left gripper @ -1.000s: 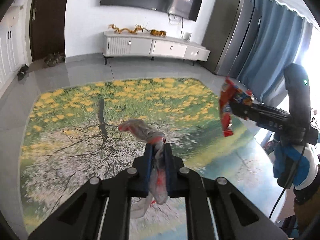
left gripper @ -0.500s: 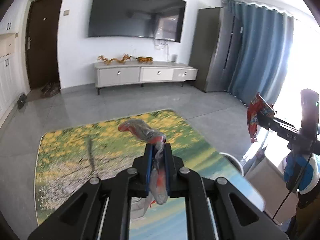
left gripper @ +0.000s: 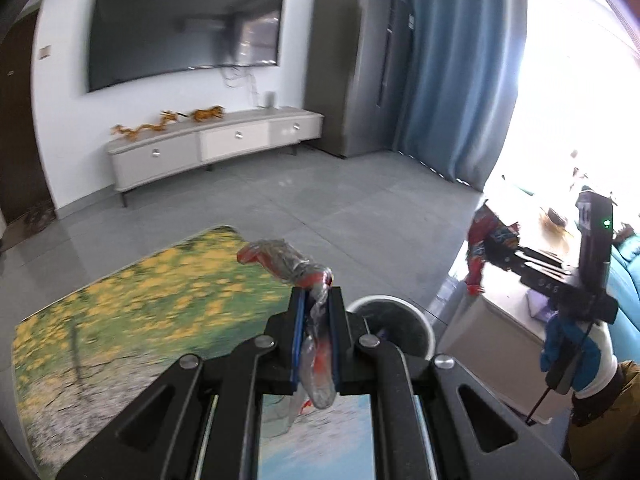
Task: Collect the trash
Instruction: 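Carry both wrappers to the white bin and open both grippers over it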
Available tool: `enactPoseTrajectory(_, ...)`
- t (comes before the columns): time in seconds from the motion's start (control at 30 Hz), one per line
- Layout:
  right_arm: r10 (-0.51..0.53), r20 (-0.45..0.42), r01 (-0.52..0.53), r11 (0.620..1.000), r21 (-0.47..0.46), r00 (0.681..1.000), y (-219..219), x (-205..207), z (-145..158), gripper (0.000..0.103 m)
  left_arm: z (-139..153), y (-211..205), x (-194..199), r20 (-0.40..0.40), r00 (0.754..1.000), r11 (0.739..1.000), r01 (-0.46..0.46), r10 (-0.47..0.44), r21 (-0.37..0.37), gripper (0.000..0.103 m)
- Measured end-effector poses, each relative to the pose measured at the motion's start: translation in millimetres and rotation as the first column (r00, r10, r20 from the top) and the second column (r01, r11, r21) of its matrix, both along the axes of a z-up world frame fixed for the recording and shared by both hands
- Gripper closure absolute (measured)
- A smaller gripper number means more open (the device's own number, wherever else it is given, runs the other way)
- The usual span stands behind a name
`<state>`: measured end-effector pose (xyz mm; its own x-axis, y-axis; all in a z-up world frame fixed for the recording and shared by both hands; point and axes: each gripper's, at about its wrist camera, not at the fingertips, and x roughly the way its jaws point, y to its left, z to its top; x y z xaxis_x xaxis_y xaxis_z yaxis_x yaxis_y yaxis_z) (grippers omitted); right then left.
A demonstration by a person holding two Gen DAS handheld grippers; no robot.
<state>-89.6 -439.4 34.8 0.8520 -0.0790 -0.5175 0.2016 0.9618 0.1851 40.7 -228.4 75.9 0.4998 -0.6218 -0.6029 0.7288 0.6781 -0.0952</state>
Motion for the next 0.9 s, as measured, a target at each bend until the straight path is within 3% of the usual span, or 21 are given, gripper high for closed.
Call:
enactPoseTrajectory(0.3,-0.046,-0.089,0.051,0.997,0.057,0.995,-53.9,7.6,-55.6,0.073,-37.8,-100.7,7.6,-0.076,0.993,0.995,0.095,-0.092,0.025,0.093)
enactPoseTrajectory(0.5,-0.066,-0.170,0.084,0.991,0.105,0.983,-78.4,28.6,-103.6,0.073,-71.9,-157.8,30.6,-0.206,0.971,0.992,0.124,-0.124,-0.017,0.091)
enactPoseTrajectory(0.63,-0.082,-0.220,0.114,0.984,0.136,0.972,-94.3,38.8,-133.6,0.067,-90.5,-185.2,39.2,-0.272,0.951,0.989,0.147,-0.148,-0.025,0.090)
enactPoseTrajectory(0.73,-0.104,-0.247,0.139,0.982,0.129,0.964,-103.6,42.6,-146.5,0.057,-102.1,-204.2,39.1,-0.298,0.940,0.986,0.165,-0.164,-0.023,0.078)
enactPoseTrajectory(0.8,-0.115,-0.257,0.152,0.980,0.129,0.960,-108.5,43.4,-152.3,0.048,-106.2,-209.3,41.5,-0.308,0.937,0.986,0.164,-0.167,-0.035,0.055)
enactPoseTrajectory(0.9,-0.127,-0.269,0.165,0.978,0.126,0.955,-113.0,41.1,-157.2,0.046,-107.7,-211.7,44.4,-0.311,0.936,0.986,0.157,-0.166,-0.053,0.049)
